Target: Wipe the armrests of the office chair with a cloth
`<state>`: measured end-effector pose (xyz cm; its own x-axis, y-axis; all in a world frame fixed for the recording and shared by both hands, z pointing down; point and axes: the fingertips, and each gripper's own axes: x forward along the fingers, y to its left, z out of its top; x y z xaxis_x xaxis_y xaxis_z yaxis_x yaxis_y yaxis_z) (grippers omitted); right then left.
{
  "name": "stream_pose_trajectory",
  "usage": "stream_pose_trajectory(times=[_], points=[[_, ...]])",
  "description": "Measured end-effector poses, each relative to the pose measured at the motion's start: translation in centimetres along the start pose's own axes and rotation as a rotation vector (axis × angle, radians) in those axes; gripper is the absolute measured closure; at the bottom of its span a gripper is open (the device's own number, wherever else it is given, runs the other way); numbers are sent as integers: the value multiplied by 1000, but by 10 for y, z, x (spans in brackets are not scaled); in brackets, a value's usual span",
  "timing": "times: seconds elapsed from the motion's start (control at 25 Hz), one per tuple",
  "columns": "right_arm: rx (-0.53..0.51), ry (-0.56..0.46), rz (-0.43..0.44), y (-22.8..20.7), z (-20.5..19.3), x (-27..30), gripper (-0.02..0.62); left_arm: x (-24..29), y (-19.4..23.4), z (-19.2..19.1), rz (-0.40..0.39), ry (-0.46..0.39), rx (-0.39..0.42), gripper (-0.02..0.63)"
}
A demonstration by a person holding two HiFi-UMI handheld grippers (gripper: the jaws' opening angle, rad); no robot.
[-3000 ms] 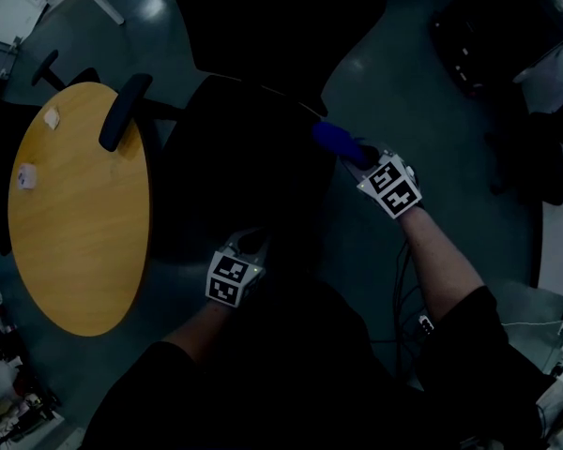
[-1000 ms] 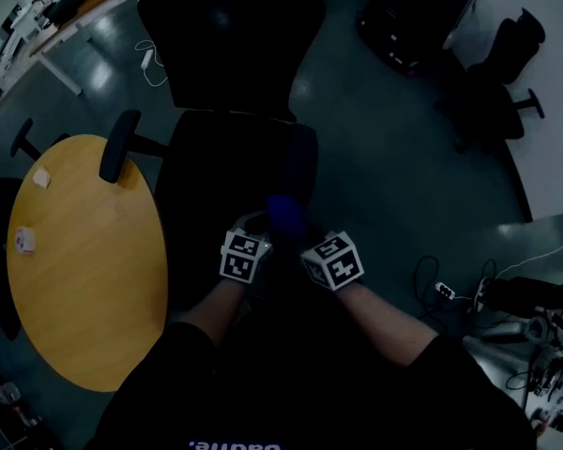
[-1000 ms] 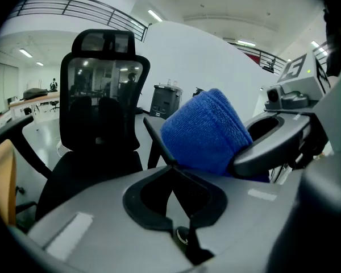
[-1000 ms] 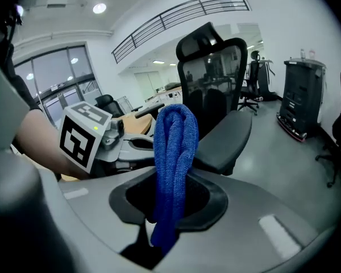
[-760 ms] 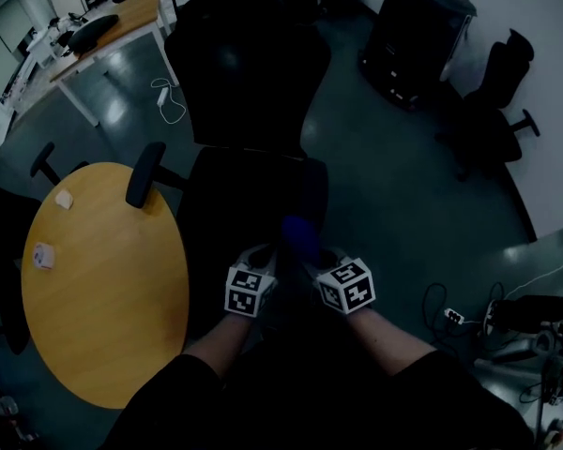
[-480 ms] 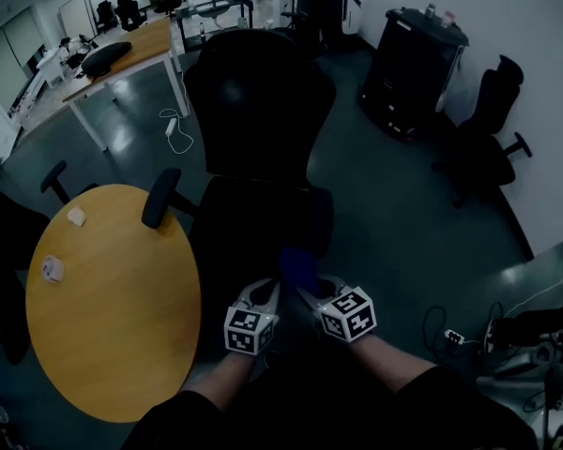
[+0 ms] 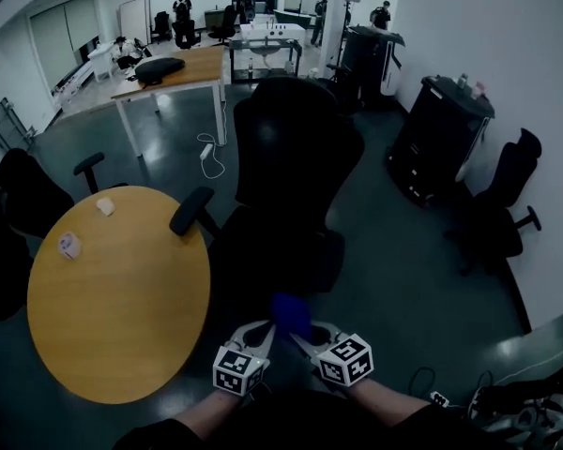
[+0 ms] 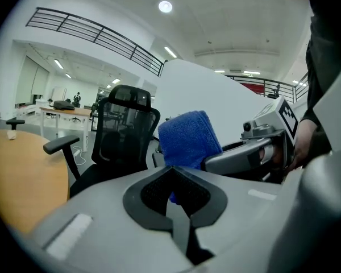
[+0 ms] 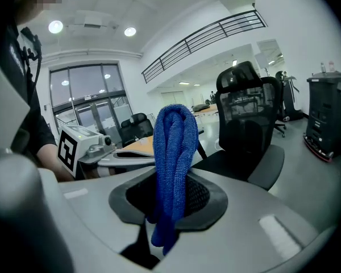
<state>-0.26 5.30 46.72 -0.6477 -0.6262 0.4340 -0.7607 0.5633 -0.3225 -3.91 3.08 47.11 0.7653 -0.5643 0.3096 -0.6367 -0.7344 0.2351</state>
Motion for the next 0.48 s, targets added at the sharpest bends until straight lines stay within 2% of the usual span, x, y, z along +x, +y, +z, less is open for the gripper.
stream_pose_trajectory(times=[0.2,0.48], points=[[-31,-33,77,12,3,-24,506,-30,-26,14,64,-37,-6,592],[-99,-73,145,14,-8,-92,506,-46,-97,9,135,-76,-45,592]])
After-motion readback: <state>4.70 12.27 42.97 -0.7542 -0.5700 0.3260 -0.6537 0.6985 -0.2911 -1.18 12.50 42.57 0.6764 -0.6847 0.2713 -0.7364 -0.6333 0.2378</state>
